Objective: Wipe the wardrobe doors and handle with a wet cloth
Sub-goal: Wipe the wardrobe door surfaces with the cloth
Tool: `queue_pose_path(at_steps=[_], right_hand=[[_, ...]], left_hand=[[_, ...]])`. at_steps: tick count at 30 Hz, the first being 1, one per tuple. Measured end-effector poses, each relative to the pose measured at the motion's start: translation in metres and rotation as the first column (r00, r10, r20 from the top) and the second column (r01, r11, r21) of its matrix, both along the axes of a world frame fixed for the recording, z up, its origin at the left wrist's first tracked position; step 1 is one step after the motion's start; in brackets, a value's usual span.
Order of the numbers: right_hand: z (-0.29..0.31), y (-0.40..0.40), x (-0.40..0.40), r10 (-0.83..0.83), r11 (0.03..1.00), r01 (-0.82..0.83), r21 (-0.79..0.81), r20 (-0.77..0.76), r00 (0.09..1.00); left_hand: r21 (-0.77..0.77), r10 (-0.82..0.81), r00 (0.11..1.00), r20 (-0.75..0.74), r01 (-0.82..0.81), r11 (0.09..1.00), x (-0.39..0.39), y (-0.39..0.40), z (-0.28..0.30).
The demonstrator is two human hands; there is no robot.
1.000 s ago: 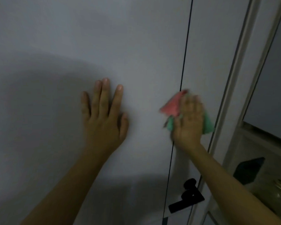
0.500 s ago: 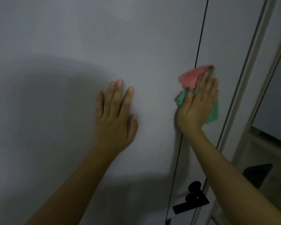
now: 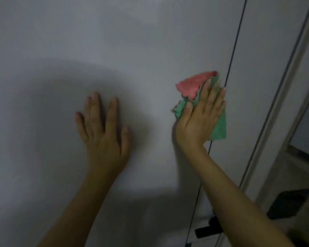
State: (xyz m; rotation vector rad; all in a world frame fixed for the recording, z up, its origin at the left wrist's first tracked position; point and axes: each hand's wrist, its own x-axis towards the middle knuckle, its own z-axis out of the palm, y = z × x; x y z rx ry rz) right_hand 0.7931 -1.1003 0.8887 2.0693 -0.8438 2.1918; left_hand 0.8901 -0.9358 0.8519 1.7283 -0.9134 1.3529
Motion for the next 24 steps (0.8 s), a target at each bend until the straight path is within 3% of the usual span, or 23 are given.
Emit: queue_pose_path(at_steps=[1, 3, 5, 7, 8, 10, 12, 14, 16, 18, 20, 22, 24], right_hand=[[0.003, 0.013, 0.009, 0.001, 1.0, -0.002, 0.031, 0.028, 1.0], [-0.013, 0.032, 0.023, 0.035, 0.981, -0.066, -0.184, -0.165, 0.986], [-0.043, 0.03, 0.018, -0.021, 0.866, -0.199, -0.459, -0.431, 0.902], [-0.054, 0.011, 0.003, -0.096, 0.772, -0.273, -0.574, -0.53, 0.842], [-0.053, 0.002, -0.004, -0.103, 0.778, -0.266, -0.57, -0.532, 0.84], [-0.04, -0.007, -0.011, -0.076, 0.878, -0.15, -0.455, -0.441, 0.894], [-0.014, 0.002, -0.001, -0.041, 0.975, -0.011, -0.221, -0.226, 0.973], [0.007, 0.027, 0.022, -0.027, 0.998, 0.024, -0.054, -0.052, 0.998], [0.009, 0.055, 0.045, 0.006, 0.986, -0.027, -0.163, -0.125, 0.992], [-0.012, 0.069, 0.052, 0.026, 0.905, -0.163, -0.394, -0.332, 0.943], [-0.032, 0.062, 0.043, -0.02, 0.813, -0.257, -0.523, -0.465, 0.885], [-0.037, 0.048, 0.03, -0.064, 0.804, -0.236, -0.547, -0.473, 0.878], [-0.031, 0.048, 0.031, -0.052, 0.866, -0.156, -0.475, -0.396, 0.917]], left_hand=[[-0.021, 0.0, 1.0, -0.027, -0.001, 1.0, 0.002, 0.003, -0.001], [-0.045, 0.017, 0.999, -0.049, -0.019, 0.999, 0.007, 0.007, -0.002], [-0.034, 0.024, 0.999, -0.04, -0.025, 0.999, 0.01, 0.007, -0.004], [-0.021, 0.056, 0.998, -0.028, -0.056, 0.998, 0.013, 0.009, -0.005], [-0.009, 0.08, 0.997, -0.016, -0.08, 0.997, 0.014, 0.012, -0.006], [0.018, 0.095, 0.995, 0.019, -0.095, 0.995, 0.016, 0.018, -0.006], [0.043, 0.088, 0.995, 0.044, -0.09, 0.995, 0.016, 0.025, -0.005], [0.061, 0.065, 0.996, 0.059, -0.069, 0.996, 0.016, 0.03, -0.004], [0.043, 0.052, 0.998, 0.024, -0.053, 0.998, 0.018, 0.036, -0.004], [0.0, 0.057, 0.997, -0.048, -0.057, 0.998, 0.022, 0.043, -0.005], [-0.022, 0.079, 0.993, -0.087, -0.081, 0.996, 0.026, 0.05, -0.009], [-0.017, 0.095, 0.991, -0.098, -0.097, 0.995, 0.03, 0.059, -0.013], [-0.024, 0.106, 0.986, -0.125, -0.11, 0.994, 0.035, 0.073, -0.016]])
